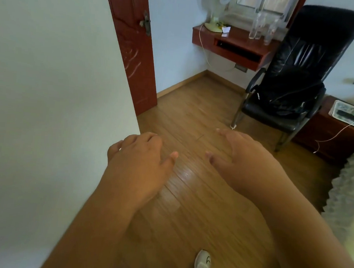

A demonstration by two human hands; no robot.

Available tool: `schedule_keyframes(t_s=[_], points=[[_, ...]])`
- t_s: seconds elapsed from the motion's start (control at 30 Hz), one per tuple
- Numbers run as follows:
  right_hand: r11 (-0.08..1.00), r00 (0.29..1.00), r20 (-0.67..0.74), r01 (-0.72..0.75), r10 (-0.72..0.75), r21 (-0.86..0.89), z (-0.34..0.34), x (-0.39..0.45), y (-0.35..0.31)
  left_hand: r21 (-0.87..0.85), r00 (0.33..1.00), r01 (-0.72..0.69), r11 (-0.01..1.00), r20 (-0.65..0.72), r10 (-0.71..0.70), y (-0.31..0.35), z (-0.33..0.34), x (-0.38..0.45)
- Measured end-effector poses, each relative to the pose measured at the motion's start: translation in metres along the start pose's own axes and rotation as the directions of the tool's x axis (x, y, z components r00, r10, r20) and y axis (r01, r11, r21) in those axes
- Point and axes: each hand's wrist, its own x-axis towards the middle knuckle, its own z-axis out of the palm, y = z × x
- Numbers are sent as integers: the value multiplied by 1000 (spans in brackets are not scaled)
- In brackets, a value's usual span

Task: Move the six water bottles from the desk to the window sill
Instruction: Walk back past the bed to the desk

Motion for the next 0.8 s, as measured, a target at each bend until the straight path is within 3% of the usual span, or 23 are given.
schedule_keyframes(t_s=[0.5,0.8], points=[[1000,999,-38,-9,10,23,-58,133,89,18,998,-63,998,20,63,96,10,140],[988,988,-23,-153,153,1,-62,196,112,-68,982,-189,980,20,190,119,29,222]])
